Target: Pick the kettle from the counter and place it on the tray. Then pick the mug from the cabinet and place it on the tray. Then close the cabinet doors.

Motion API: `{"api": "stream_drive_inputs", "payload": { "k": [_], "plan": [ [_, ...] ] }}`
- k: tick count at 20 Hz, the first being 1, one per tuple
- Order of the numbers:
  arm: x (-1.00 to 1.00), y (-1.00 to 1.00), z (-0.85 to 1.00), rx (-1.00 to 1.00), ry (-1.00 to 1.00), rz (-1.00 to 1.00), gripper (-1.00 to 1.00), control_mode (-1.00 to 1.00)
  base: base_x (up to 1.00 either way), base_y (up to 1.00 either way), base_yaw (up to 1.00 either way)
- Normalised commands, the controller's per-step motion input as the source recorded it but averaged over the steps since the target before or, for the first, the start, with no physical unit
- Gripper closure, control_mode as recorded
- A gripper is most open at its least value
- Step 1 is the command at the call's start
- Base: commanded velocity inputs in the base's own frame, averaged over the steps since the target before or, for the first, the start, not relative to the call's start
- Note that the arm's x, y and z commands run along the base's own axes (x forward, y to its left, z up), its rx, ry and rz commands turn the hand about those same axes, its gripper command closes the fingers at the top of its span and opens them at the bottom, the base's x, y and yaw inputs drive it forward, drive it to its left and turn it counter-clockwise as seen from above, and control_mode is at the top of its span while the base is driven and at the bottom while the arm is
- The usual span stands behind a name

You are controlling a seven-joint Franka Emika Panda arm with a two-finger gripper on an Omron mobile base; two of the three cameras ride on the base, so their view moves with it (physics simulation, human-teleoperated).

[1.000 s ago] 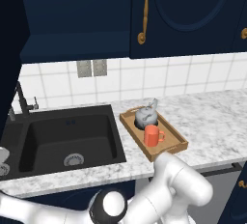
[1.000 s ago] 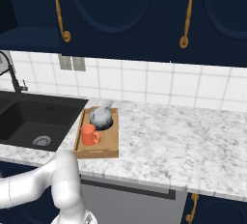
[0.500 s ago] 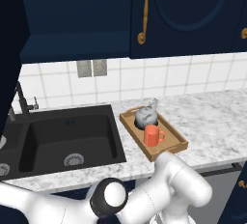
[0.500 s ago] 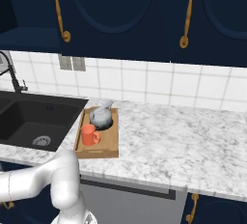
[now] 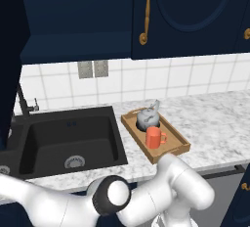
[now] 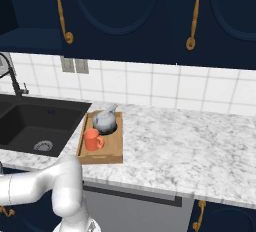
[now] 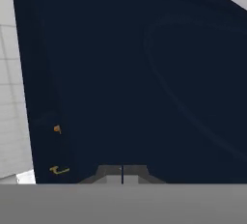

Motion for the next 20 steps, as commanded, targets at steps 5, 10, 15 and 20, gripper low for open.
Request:
{"api": "stream_drive_inputs", "payload": {
  "k": [5,10,15,20],
  "plan": [
    [-0.01,-0.85,0.27,-0.02,0.00,0.00,1.00,-1.00,0.00,0.00,0.00],
    [0.01,-0.85,0.15,-0.08,0.00,0.01,1.00,-1.00,0.00,0.00,0.00],
    [0.17,-0.71,0.18,-0.13,0.00,0.10,1.00,-1.00,0.00,0.00,0.00],
    [0.32,-0.66,0.25,-0.13,0.00,0.16,1.00,-1.00,0.00,0.00,0.00]
  ]
}}
